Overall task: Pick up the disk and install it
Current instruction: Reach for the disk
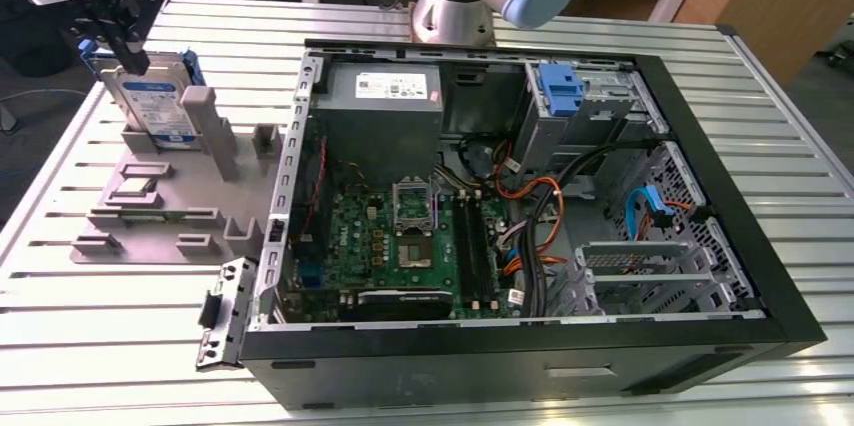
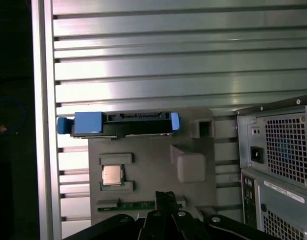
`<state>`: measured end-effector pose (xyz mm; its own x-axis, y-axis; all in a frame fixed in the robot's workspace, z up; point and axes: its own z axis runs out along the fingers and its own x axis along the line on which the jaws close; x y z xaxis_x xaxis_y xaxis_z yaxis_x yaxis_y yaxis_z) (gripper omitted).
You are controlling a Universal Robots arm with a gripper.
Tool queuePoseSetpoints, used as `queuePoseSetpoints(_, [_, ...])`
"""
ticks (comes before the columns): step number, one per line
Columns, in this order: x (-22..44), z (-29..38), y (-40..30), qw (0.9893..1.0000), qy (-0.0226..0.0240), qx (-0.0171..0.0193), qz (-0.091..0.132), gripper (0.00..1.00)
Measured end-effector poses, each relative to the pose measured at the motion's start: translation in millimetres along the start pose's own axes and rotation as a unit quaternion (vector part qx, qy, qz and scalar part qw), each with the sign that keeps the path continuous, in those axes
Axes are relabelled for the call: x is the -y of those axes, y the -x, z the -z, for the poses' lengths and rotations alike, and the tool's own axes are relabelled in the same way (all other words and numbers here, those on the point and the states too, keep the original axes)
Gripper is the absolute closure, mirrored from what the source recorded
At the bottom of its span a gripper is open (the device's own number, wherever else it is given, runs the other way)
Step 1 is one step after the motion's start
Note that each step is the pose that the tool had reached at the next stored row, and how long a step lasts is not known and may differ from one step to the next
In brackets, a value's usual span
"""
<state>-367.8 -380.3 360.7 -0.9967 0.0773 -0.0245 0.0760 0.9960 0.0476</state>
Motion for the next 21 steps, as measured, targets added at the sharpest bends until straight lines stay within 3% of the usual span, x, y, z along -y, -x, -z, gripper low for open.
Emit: queuePoseSetpoints(21, [-7.7,-2.8,-0.7,1.0,0.0012,-0.0001,0.0,0.89])
